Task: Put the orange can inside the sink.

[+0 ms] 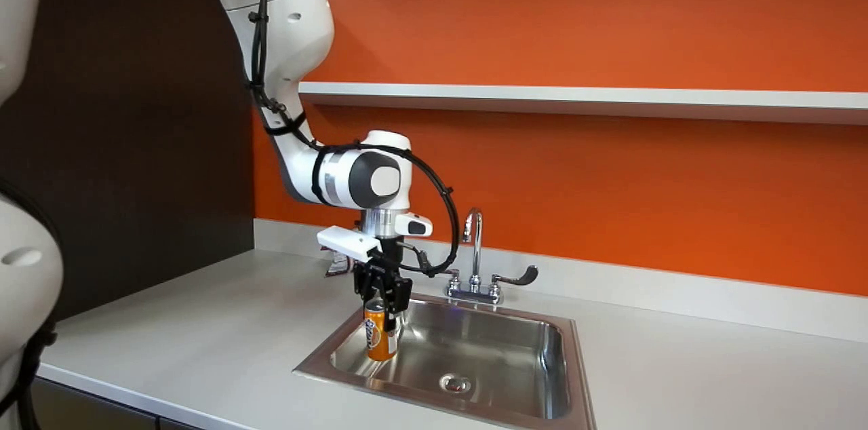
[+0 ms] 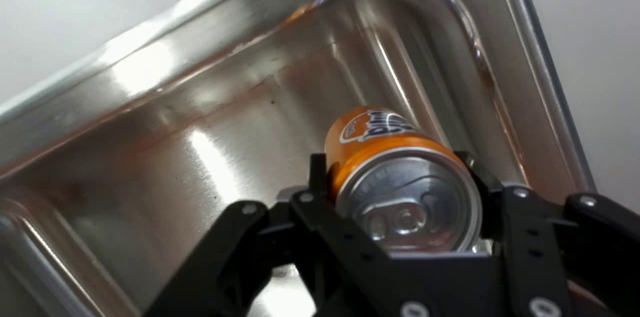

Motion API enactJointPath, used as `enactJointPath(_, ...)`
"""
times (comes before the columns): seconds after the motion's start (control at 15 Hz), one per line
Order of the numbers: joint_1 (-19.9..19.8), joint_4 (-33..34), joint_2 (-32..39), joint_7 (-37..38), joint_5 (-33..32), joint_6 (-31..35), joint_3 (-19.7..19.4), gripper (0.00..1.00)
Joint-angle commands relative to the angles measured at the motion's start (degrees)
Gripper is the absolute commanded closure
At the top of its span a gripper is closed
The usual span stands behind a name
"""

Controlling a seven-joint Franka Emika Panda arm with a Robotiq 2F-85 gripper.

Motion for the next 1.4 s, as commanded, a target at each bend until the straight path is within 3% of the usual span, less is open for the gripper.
enactJointPath(0.0,-0.92,4.13,3.96,-0.77,2.36,1.01,0.37,0.62)
enactJointPath(0.73,-2.35,12.05,13.67,-1.08,5.53,0.48,0.5,0.62)
enactJointPath(1.33,-2.76,14.96,17.61,-1.14,6.85,0.12,0.64,0.62)
